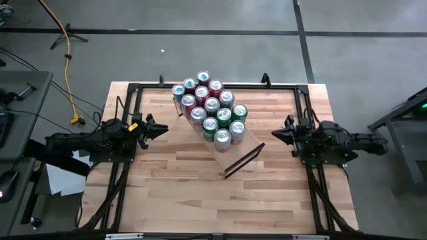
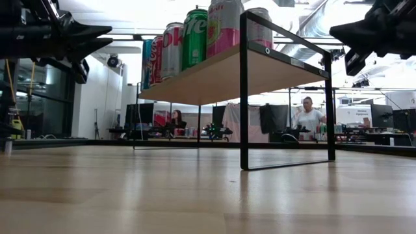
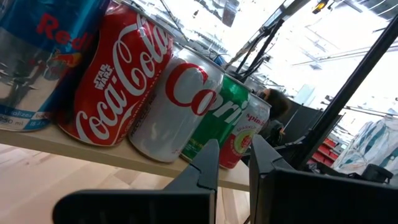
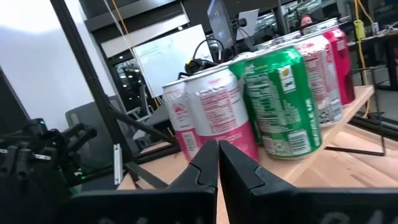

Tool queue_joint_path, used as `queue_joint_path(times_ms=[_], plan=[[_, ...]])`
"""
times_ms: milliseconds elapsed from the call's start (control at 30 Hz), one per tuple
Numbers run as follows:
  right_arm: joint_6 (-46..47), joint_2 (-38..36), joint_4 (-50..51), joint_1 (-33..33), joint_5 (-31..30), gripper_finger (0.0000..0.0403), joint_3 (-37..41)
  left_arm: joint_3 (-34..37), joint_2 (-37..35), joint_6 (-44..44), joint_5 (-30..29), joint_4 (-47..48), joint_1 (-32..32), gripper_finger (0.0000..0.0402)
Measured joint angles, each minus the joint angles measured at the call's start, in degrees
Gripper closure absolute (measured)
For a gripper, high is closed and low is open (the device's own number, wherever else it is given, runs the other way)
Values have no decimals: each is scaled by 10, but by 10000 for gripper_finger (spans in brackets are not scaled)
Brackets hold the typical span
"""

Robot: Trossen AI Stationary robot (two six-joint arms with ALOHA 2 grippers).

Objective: Place canned beverage on shelf
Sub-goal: Return to Home Position

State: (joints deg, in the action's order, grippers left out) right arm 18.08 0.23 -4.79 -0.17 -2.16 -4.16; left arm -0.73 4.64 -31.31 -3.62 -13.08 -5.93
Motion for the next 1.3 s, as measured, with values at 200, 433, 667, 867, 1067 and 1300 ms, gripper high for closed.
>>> queue_joint_path(times_ms=[200, 433, 667, 867, 1067, 1300], plan=[[5, 0, 9, -56, 79, 403, 0, 0, 0, 0, 0, 0, 0, 401], [24, 0, 45, -57, 53, 403, 0, 0, 0, 0, 0, 0, 0, 401], [10, 3, 37, -57, 16, 403, 36, 0, 0, 0, 0, 0, 0, 401], [-6, 20, 38, -55, 9, 403, 36, 0, 0, 0, 0, 0, 0, 401], [-2, 21, 38, -55, 9, 403, 36, 0, 0, 0, 0, 0, 0, 401], [-2, 21, 38, -55, 9, 403, 36, 0, 0, 0, 0, 0, 0, 401]])
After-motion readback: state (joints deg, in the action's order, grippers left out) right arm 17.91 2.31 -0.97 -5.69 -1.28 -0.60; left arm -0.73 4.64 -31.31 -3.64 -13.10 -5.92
